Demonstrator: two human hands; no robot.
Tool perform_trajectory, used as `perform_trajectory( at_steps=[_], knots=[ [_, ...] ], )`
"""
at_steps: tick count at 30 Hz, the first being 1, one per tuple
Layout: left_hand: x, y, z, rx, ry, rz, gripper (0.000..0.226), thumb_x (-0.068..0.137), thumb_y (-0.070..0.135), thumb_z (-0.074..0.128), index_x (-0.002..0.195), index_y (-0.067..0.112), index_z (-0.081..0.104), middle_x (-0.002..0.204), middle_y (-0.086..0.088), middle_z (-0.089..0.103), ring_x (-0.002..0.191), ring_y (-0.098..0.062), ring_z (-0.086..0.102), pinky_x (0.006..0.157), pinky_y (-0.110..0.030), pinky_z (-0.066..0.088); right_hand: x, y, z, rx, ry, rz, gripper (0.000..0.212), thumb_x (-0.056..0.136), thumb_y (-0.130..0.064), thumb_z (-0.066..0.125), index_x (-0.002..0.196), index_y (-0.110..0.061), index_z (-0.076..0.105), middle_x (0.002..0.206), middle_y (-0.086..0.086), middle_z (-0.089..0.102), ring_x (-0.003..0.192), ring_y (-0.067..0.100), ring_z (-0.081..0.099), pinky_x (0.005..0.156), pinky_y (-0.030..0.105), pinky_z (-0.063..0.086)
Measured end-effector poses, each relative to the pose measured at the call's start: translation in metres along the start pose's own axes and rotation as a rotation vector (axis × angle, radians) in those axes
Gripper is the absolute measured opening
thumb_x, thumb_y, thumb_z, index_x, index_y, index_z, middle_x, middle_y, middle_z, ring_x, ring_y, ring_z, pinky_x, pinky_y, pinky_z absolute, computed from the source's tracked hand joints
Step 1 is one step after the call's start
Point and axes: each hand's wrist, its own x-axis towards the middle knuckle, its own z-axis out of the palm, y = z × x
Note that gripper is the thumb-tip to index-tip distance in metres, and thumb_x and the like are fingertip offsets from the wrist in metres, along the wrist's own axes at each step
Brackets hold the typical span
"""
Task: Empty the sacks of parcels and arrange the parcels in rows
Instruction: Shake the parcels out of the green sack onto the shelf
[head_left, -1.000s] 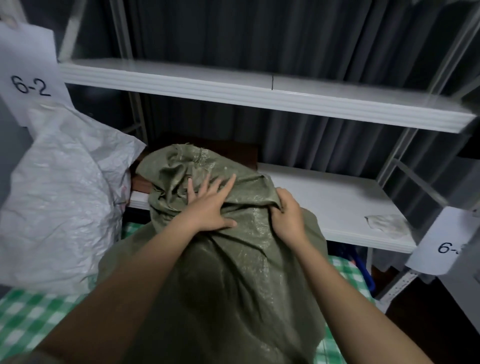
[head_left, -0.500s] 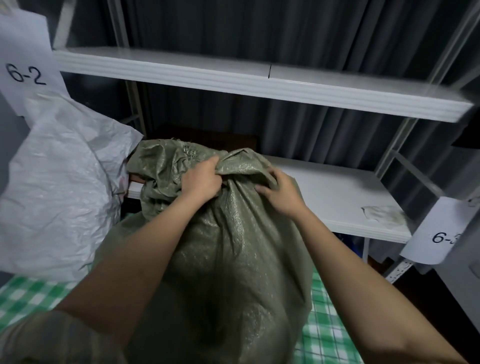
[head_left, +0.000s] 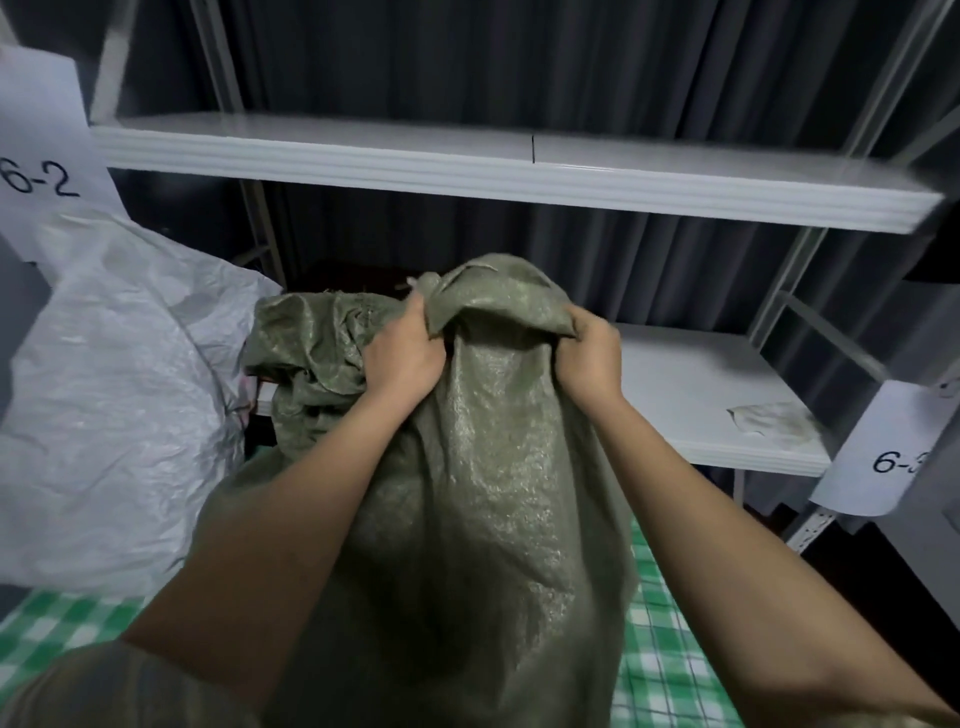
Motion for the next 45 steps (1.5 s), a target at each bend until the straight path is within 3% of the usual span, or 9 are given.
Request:
perform_trajectory(
  at_steps=[6,17,20,25,29,34,38,41,45],
  knots=[
    [0.011,-0.005,-0.009,-0.06,0.012,-0.02,0.041,0.094,0.032,0.042,0.133,0.018,0.044,0.108,-0.011,0.065,0.101,-0.035,0.06,0.09,-0.047,0.046,0.01,-0.014,0.004,0.044,-0.028,-0.033,0.045,0.082,0.008,0.04,0.105,-0.012,0.072,0.1,0.007,0.073,0.094,0.023,0.064,0.073,0.031,0.05],
    [0.016,-0.016,-0.014,-0.118,-0.019,-0.149,0.033,0.094,0.029,0.041,0.126,0.019,0.047,0.113,-0.009,0.063,0.105,-0.035,0.058,0.091,-0.046,0.046,0.012,-0.023,0.016,0.001,-0.124,-0.066,0.032,0.087,0.005,0.044,0.092,-0.012,0.072,0.086,0.001,0.069,0.088,0.022,0.064,0.063,0.027,0.039],
    [0.02,-0.017,-0.016,-0.149,0.015,-0.182,0.036,0.095,0.028,0.04,0.128,0.017,0.046,0.113,-0.01,0.063,0.105,-0.035,0.058,0.093,-0.047,0.045,0.01,-0.034,0.017,0.164,-0.12,-0.089,0.037,0.088,0.005,0.045,0.1,-0.016,0.073,0.092,-0.003,0.071,0.091,0.015,0.064,0.074,0.026,0.048],
    [0.016,-0.02,-0.016,-0.205,0.013,-0.184,0.021,0.091,0.02,0.04,0.11,0.018,0.049,0.102,-0.006,0.063,0.096,-0.032,0.058,0.088,-0.044,0.047,0.005,-0.019,0.015,0.054,-0.343,0.021,0.025,0.092,-0.011,0.057,0.113,-0.022,0.064,0.103,0.0,0.066,0.101,0.021,0.06,0.086,0.03,0.048],
    [0.015,-0.026,-0.016,-0.218,-0.002,-0.18,0.029,0.092,0.022,0.041,0.12,0.019,0.049,0.111,-0.006,0.063,0.102,-0.032,0.058,0.09,-0.043,0.046,-0.001,-0.028,0.014,0.284,-0.466,-0.052,0.072,0.084,-0.019,0.075,0.145,-0.022,0.037,0.134,-0.005,0.049,0.121,0.012,0.051,0.102,0.024,0.041],
    [0.015,-0.027,-0.023,-0.354,-0.069,-0.139,0.019,0.093,0.019,0.048,0.111,0.017,0.055,0.104,0.0,0.063,0.1,-0.022,0.057,0.085,-0.033,0.044,0.002,-0.038,0.028,-0.201,-0.389,-0.424,0.121,0.065,-0.062,0.079,0.155,-0.033,0.004,0.162,0.001,0.01,0.148,0.019,0.01,0.121,0.039,0.012],
    [0.009,-0.036,-0.038,-0.463,-0.192,-0.078,0.019,0.091,0.01,0.056,0.107,0.018,0.058,0.096,0.008,0.061,0.094,-0.011,0.057,0.079,-0.022,0.038,-0.002,-0.069,0.039,-0.409,-0.39,-0.601,0.125,0.06,-0.073,0.073,0.154,-0.038,-0.002,0.16,0.008,0.013,0.148,0.028,0.008,0.119,0.052,0.0],
    [0.002,-0.051,-0.051,-0.49,-0.331,-0.054,0.025,0.089,0.014,0.063,0.113,0.021,0.056,0.1,0.006,0.062,0.094,-0.009,0.059,0.082,-0.021,0.043,-0.002,-0.082,0.056,-0.499,-0.448,-0.609,0.118,0.065,-0.063,0.077,0.154,-0.035,0.004,0.145,0.01,0.038,0.138,0.028,0.033,0.117,0.055,0.008],
    [-0.008,-0.081,-0.062,-0.568,-0.388,-0.124,0.037,0.088,0.001,0.061,0.121,0.018,0.051,0.095,0.003,0.057,0.079,-0.005,0.054,0.07,-0.01,0.044,-0.008,-0.085,0.077,-0.619,-0.542,-0.565,0.085,0.078,-0.046,0.073,0.149,-0.029,0.028,0.139,0.009,0.051,0.124,0.032,0.051,0.101,0.043,0.041]
  ],
)
